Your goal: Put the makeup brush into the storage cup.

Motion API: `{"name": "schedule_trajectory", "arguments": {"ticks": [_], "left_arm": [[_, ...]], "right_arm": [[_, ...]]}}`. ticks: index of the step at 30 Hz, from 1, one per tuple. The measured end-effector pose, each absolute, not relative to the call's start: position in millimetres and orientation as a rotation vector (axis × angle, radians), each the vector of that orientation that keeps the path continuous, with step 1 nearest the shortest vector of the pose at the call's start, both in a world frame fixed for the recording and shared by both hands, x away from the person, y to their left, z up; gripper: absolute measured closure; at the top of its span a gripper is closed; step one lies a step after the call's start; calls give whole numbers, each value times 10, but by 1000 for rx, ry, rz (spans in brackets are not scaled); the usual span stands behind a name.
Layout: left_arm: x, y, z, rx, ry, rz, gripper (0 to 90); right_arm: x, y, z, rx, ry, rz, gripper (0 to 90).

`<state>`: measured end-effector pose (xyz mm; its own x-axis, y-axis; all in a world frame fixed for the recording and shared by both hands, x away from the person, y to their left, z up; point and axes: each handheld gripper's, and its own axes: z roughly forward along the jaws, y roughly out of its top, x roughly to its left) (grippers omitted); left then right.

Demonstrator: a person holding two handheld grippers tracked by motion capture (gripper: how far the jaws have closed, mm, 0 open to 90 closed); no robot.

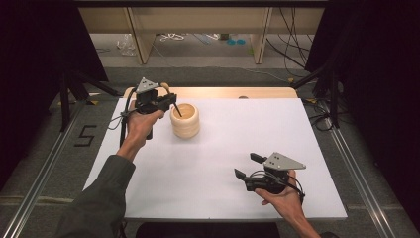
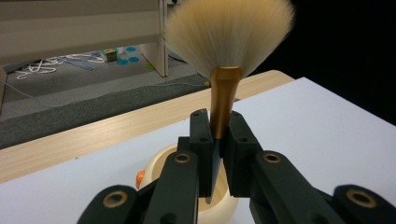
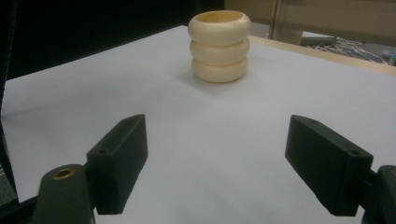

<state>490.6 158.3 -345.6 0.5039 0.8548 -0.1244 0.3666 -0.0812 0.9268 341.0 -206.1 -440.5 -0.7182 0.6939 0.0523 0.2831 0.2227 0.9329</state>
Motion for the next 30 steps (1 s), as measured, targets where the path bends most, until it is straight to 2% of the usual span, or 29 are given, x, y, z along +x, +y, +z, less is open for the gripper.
{"name": "schedule_trajectory", "arguments": {"ticks": [30], "left_arm": [[5156, 1452, -3642, 1679, 1065, 603, 832]], "right_arm": [[3415, -2061, -4398, 893, 2127, 1505, 221]]}}
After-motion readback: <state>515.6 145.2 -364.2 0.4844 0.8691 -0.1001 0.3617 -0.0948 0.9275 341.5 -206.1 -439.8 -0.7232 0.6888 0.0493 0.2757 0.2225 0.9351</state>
